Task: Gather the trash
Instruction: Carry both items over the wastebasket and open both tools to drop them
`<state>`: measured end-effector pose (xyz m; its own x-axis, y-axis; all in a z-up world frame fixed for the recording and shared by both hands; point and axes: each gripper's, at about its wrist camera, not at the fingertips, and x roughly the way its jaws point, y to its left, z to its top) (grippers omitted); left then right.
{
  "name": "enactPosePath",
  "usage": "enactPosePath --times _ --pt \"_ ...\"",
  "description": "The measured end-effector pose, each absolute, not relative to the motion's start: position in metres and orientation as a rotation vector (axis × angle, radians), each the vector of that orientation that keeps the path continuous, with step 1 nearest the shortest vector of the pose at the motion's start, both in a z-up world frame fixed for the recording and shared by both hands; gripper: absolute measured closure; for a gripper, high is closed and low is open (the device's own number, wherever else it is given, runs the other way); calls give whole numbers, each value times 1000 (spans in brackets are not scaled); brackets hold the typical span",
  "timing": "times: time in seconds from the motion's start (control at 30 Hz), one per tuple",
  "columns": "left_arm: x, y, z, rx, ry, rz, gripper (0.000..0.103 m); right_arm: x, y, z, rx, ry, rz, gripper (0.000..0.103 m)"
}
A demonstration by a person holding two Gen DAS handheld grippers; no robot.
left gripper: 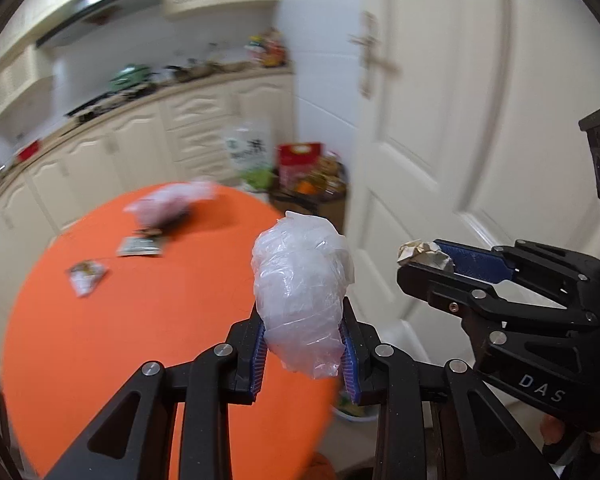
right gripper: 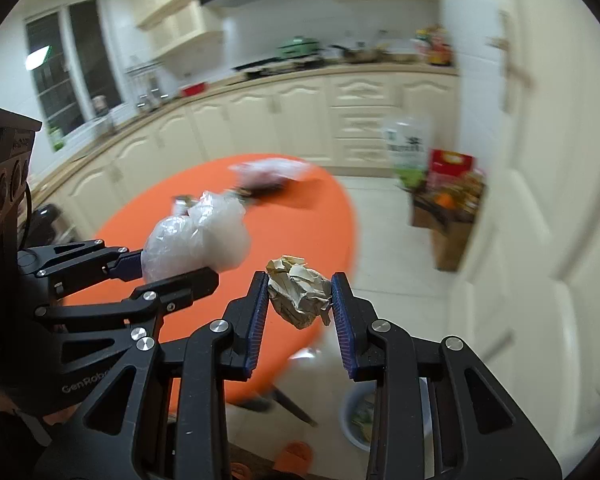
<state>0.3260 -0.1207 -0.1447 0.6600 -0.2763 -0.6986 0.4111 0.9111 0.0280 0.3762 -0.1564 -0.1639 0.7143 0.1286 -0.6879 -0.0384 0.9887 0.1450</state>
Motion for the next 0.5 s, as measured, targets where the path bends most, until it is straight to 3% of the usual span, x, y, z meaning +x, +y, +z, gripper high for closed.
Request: enactPosePath --times 0.5 --pt "355 -238 -210 348 945 -519 75 333 -280 -248 227 904 -119 73"
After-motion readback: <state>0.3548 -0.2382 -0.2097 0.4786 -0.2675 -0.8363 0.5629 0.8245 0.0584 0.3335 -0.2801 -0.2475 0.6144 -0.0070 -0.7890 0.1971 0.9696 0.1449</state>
